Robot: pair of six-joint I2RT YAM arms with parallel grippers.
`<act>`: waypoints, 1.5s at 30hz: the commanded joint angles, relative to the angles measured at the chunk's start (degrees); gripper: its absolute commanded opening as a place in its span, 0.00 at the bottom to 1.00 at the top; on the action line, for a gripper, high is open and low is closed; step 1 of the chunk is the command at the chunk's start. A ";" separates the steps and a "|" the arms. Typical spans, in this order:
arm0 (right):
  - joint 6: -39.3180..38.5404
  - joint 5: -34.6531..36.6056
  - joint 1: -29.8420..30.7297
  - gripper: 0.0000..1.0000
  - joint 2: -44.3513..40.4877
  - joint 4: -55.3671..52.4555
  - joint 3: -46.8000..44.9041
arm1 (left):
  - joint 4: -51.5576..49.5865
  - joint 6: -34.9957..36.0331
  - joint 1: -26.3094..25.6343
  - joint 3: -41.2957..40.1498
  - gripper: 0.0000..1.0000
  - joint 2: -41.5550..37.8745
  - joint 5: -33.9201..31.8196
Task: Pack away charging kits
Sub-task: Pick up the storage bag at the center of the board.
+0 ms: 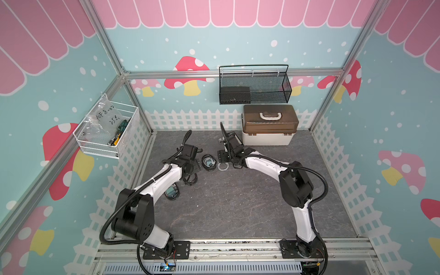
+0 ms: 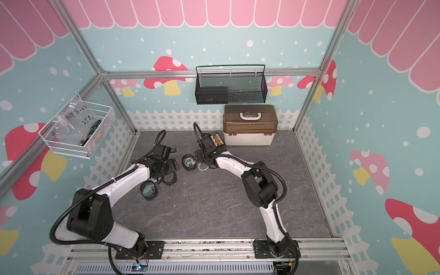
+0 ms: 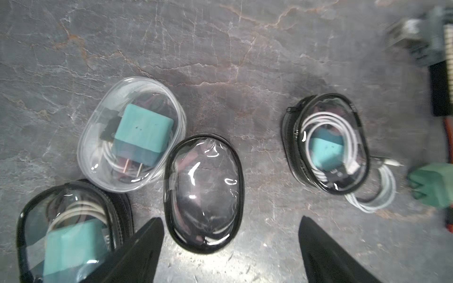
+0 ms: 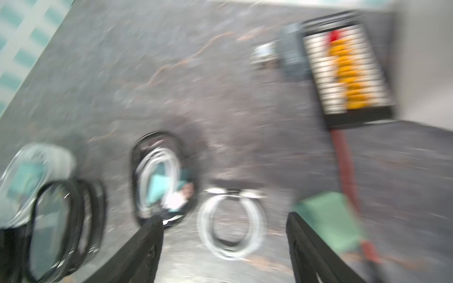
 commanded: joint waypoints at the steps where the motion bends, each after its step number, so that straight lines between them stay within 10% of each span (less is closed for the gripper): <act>1: 1.66 1.21 -1.38 0.78 -2.67 3.98 -5.18 | -4.58 -0.34 -1.90 5.23 0.87 5.38 -7.54; 15: 2.61 -1.55 -1.37 0.78 -3.98 7.19 -10.48 | -9.67 0.40 -3.02 11.81 0.69 16.65 -13.32; 30: 4.09 -2.64 -0.35 0.76 -1.52 6.27 -9.10 | -9.62 0.36 -3.55 10.60 0.03 14.78 -10.47; 45: 9.47 6.38 3.75 0.54 10.99 -9.77 4.37 | -7.77 1.85 -3.57 3.34 0.00 0.27 -5.34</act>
